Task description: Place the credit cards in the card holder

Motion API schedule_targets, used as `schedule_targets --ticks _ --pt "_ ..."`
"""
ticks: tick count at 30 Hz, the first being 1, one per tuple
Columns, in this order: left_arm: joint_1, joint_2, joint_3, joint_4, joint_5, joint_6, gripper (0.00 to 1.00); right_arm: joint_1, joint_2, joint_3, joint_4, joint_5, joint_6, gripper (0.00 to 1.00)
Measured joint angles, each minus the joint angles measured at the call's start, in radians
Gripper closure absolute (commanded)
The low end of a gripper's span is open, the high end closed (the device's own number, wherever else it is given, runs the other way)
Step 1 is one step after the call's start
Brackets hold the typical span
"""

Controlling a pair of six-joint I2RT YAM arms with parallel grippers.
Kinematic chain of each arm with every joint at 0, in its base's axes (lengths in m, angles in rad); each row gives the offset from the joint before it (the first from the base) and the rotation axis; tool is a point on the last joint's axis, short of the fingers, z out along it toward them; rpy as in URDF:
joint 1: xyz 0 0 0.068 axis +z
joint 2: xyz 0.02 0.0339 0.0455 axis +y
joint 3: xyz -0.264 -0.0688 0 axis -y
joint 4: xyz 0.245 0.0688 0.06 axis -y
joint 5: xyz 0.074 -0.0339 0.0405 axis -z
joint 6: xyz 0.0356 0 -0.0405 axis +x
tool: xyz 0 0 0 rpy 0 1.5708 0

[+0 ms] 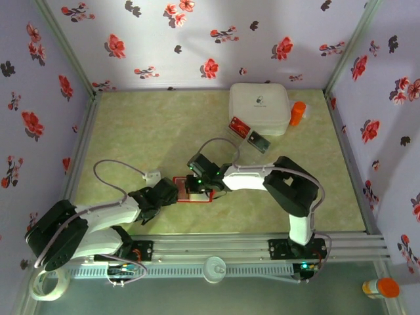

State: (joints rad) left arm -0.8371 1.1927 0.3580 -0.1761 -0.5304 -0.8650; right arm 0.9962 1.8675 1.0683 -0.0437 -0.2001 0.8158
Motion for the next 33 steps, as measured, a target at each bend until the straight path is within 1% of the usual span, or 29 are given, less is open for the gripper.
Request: schedule_targets --ticks 5,8,16,21,26,33 --pt "0.016 -0.069 0.000 -0.006 0.021 0.003 0.00 -0.017 -0.093 -0.016 -0.029 0.023 -0.015 1.00" --pt "0.039 -0.105 0.000 -0.017 0.026 0.004 0.00 -0.022 -0.106 -0.016 -0.035 0.030 -0.025 1.00" --pt "0.085 -0.090 0.000 -0.038 0.043 0.007 0.00 -0.023 -0.066 -0.016 -0.047 0.032 -0.031 1.00" --pt "0.089 -0.040 0.000 -0.037 0.061 0.010 0.00 -0.016 -0.013 -0.002 -0.049 0.032 -0.031 1.00" --pt "0.090 -0.032 0.000 -0.032 0.060 0.014 0.00 -0.002 0.028 0.022 -0.045 0.024 -0.031 1.00" --pt "0.090 -0.038 0.001 -0.036 0.063 0.024 0.00 0.000 0.021 0.025 -0.051 0.017 -0.031 1.00"
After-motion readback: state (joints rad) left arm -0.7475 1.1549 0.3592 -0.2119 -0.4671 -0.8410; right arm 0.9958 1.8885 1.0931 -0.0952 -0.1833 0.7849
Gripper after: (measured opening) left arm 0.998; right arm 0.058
